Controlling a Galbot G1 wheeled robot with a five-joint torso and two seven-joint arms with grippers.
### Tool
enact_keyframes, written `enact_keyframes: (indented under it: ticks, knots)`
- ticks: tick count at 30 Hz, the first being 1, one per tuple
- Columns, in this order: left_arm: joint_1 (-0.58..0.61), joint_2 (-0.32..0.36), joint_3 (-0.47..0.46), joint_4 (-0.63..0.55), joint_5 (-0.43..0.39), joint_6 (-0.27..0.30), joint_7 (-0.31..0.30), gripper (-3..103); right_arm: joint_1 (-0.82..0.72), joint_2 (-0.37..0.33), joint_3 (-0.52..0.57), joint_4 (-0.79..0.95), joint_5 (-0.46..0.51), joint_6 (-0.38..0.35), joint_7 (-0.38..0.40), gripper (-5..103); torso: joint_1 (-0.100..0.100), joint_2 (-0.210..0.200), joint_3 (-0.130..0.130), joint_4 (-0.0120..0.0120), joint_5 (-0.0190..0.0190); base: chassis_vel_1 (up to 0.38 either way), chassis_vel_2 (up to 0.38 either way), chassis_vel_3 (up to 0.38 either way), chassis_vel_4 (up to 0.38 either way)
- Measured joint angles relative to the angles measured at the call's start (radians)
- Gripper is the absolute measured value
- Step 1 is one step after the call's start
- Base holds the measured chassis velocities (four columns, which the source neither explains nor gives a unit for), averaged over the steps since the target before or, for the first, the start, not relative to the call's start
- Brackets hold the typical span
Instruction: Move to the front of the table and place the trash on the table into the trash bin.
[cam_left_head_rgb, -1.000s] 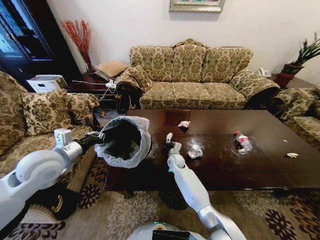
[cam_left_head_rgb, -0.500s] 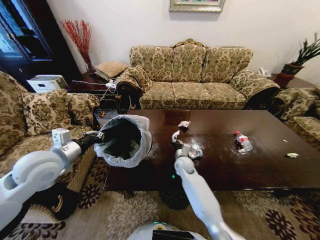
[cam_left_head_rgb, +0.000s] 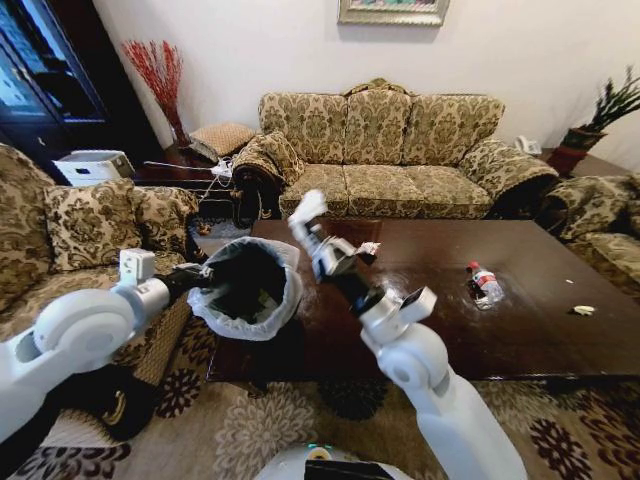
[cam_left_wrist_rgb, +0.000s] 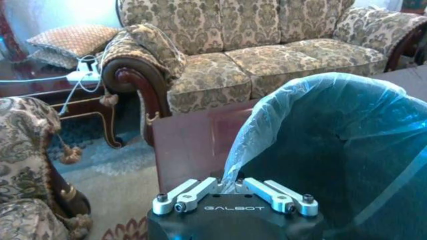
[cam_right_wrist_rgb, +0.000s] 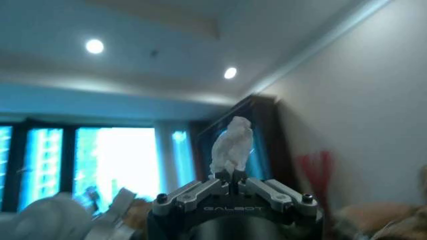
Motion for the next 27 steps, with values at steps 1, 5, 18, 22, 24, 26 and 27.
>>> enact_keyframes:
  ticks: [1,5,18,22,24,26,27]
  knots:
    - [0.001,-0.004,0.0,-0.01,-0.001,-0.005,-0.007,2,0.0,0.005,-0.024,-0.016,-0.016,-0.014,0.001,1,0.0,0.0,0.0,0.0001,0.0,0.0,0.0,0.0,0.0]
    - [0.002,-0.011,0.002,-0.032,-0.002,-0.019,-0.022,2,0.001,0.016,-0.074,-0.059,-0.07,-0.031,0.017,12,0.0,0.0,0.0,0.0002,-0.0001,0.0,0.0,0.0,0.0]
    - [-0.001,-0.021,0.021,-0.027,0.002,-0.028,-0.038,2,0.007,0.049,-0.059,-0.035,-0.055,-0.008,0.054,65,0.0,0.0,0.0,0.0002,0.0,0.0,0.0,0.0,0.0]
    - [-0.003,-0.034,0.024,-0.002,0.037,-0.042,-0.033,2,-0.071,0.061,0.05,0.023,-0.054,0.042,0.17,77,0.0,0.0,0.0,0.0002,-0.0002,0.0,0.0,0.0,0.0]
    - [-0.004,-0.045,0.023,0.012,0.068,-0.053,-0.025,2,-0.163,0.084,0.155,0.014,-0.058,0.072,0.298,87,0.0,0.0,0.0,0.0003,-0.0001,0.0,0.0,0.0,0.0]
    - [-0.002,-0.051,0.023,0.015,0.079,-0.057,-0.02,2,-0.231,0.11,0.215,-0.006,-0.043,0.06,0.462,93,0.0,0.0,0.0,0.0,-0.0002,0.0,0.0,0.0,0.0]
    - [0.002,-0.055,0.023,0.019,0.091,-0.061,-0.016,2,-0.266,0.132,0.243,-0.027,-0.014,0.048,0.583,97,0.0,0.0,0.0,-0.0003,0.0,0.0,0.0,0.0,0.0]
